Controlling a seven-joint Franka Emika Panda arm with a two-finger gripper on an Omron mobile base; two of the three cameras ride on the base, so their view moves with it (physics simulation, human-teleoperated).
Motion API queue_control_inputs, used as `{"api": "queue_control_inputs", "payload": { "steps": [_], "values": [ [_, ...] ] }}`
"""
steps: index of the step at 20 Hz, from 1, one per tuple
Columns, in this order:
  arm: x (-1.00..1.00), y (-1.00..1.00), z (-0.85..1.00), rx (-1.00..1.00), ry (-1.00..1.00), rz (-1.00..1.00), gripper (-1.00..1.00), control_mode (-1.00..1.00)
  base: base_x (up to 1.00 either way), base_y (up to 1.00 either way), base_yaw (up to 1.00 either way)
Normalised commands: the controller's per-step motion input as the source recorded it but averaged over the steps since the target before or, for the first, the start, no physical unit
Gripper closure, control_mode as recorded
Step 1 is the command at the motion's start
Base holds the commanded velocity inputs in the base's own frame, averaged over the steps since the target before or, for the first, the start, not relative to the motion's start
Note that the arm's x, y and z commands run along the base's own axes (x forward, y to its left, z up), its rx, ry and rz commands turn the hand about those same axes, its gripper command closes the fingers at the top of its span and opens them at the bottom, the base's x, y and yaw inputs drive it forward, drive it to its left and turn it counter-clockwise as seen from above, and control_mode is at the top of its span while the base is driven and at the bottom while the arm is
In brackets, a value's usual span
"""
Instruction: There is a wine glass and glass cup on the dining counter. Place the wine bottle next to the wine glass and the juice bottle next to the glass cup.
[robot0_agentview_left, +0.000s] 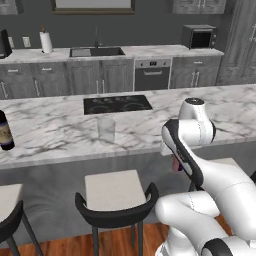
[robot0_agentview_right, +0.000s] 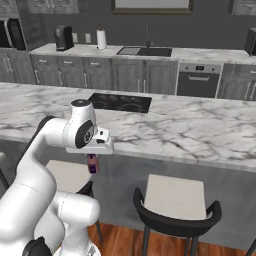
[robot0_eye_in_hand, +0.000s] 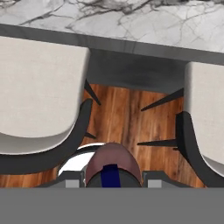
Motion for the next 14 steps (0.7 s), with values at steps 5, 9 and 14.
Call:
{"api": "queue_control_inputs", "payload": {
  "steps": [5, 9, 14],
  "values": [
    [0.0, 0.0, 0.0, 0.0, 0.0, 0.0, 1.0, 1.0, 0.0, 0.0, 0.0],
    [0.01, 0.03, 0.02, -0.03, 0.0, 0.0, 1.0, -1.0, 0.0, 0.0, 0.0],
    [0.0, 0.01, 0.17, -0.08, -0.01, 0.18, 1.0, -1.0, 0.0, 0.0, 0.0]
  ]
}}
